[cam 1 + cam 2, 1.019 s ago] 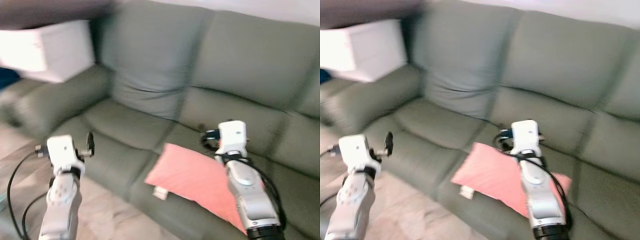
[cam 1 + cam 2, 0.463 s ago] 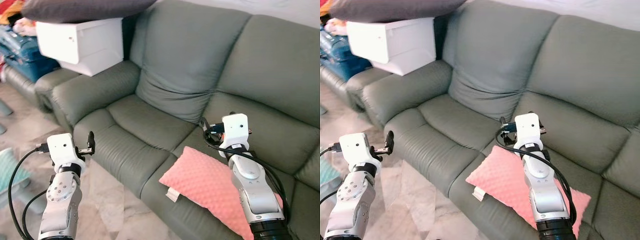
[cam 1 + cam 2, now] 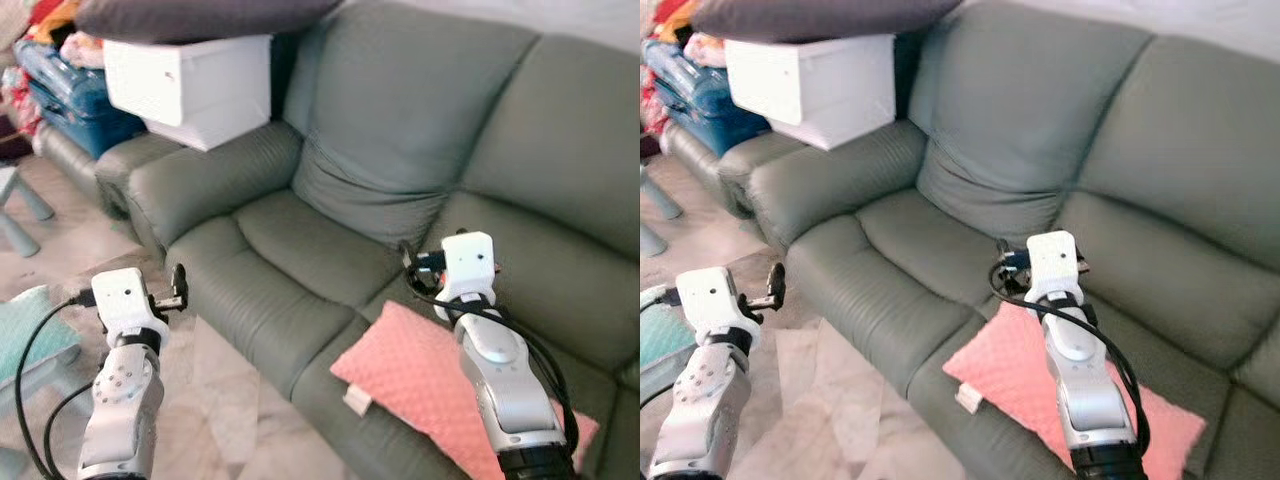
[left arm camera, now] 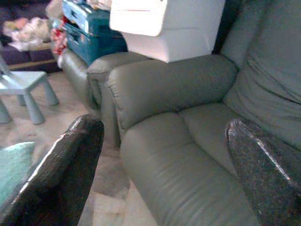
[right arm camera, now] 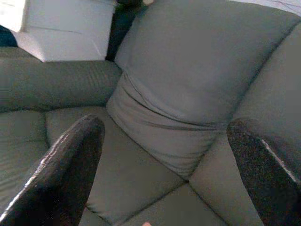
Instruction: Move the pillow to the sofa
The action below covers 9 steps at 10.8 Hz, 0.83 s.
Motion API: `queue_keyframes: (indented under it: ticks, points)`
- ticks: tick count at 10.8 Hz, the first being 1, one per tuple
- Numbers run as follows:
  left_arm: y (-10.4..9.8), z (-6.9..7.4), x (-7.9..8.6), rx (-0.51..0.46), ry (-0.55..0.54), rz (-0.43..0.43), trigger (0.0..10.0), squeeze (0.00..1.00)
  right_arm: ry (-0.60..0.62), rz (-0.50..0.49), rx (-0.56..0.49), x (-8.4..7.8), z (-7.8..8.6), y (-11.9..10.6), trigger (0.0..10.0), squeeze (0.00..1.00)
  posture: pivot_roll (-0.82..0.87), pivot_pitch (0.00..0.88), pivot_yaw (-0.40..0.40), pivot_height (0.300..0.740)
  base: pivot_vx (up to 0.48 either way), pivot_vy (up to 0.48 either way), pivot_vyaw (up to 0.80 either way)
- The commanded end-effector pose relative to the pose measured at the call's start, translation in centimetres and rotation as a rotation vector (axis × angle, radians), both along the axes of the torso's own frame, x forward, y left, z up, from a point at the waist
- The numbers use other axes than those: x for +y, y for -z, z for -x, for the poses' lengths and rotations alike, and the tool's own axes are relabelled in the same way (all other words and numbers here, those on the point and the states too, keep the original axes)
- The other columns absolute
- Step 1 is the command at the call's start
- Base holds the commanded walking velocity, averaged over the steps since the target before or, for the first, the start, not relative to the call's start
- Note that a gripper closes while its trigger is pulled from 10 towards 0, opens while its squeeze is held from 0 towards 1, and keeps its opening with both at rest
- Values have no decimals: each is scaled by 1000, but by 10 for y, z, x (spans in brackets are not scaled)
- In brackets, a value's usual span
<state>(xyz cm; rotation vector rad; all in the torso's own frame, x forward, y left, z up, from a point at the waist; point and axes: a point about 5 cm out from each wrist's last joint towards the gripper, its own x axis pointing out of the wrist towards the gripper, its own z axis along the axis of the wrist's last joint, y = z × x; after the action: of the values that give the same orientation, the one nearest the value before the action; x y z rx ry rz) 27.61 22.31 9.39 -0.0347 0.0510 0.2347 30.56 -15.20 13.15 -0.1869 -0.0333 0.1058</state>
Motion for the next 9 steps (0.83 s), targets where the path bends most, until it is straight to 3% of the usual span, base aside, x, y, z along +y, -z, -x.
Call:
queue_keyframes:
  ticks: [1, 7, 9]
  points:
    - [0, 1, 1, 2, -1, 12, 10000, 0, -6, -5, -9, 0, -1, -4, 10000, 0, -97, 0, 17, 740, 0, 0, 800]
    - [3, 2, 1, 22, 3, 35, 10000, 0, -36, -16, -14, 4, -4, -6, 10000, 0, -82, 0, 10, 740, 0, 0, 789]
    - [4, 2, 1, 18, 9, 82, 10000, 0, -43, -58, -24, 8, -5, -7, 10000, 0, -81, 0, 14, 740, 0, 0, 0]
